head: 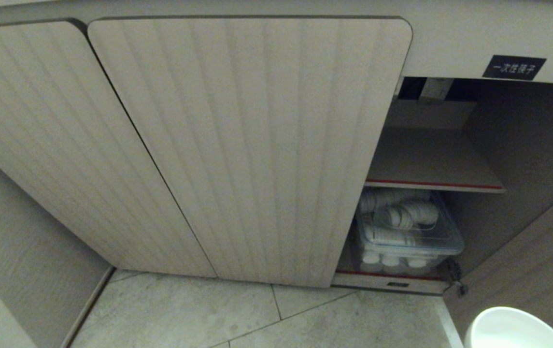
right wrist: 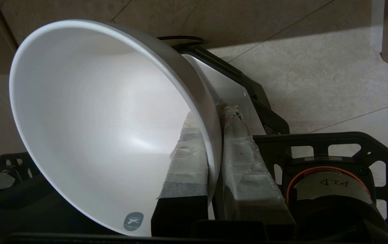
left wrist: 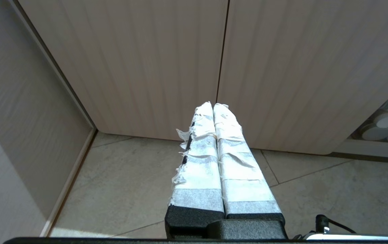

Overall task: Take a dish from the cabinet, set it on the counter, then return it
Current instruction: Put it back into the cabinet

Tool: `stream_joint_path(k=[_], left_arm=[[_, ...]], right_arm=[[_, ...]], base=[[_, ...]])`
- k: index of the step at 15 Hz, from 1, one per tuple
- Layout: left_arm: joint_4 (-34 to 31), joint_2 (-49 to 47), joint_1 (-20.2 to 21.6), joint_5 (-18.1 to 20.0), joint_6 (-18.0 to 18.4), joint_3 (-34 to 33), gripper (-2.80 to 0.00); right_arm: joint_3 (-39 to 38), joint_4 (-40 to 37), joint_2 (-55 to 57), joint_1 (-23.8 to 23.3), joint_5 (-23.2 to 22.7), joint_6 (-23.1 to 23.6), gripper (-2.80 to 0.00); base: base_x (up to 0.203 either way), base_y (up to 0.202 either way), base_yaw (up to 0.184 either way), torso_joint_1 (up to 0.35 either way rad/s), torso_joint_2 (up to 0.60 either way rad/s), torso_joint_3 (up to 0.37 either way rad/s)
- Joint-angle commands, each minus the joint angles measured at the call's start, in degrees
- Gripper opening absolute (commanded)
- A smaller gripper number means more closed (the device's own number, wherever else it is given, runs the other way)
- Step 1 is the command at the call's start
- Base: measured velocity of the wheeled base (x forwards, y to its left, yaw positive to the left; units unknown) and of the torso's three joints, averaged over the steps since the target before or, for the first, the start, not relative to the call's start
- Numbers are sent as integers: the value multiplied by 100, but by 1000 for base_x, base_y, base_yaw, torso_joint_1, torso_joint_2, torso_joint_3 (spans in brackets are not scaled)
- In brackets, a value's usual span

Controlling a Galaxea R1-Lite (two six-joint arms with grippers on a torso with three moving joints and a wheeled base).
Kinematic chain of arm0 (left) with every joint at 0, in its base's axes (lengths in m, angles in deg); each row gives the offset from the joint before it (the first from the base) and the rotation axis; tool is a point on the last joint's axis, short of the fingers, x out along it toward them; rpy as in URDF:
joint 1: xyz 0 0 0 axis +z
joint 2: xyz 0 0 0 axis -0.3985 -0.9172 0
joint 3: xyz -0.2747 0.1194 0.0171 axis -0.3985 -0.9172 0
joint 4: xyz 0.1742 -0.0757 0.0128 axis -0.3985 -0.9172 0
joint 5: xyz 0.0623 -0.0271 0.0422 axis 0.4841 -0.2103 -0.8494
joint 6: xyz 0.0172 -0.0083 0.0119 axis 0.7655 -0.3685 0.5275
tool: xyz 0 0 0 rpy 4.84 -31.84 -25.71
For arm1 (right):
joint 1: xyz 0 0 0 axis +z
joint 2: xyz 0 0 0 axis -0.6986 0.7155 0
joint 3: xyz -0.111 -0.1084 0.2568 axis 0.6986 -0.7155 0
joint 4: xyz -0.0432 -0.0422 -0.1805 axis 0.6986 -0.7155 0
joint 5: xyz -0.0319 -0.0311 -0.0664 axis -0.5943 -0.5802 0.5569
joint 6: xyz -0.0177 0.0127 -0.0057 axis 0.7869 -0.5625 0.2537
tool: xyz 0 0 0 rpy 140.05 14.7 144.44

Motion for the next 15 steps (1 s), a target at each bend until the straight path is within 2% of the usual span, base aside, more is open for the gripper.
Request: stream_joint_path(k=[1,12,15], left_arm=[[4,2,1,0,-3,0,-280],[4,2,1,0,-3,1,-280],[4,2,1,0,-3,-3,-280]], right_arm=[[33,-21,12,2,8,-14,-280],[170,-18,-26,-16,46,-6,-280],[449,-112,98,-250,51,133,-280]], base=[[0,0,0,0,0,0],[0,0,0,0,0,0],[0,0,0,0,0,0]])
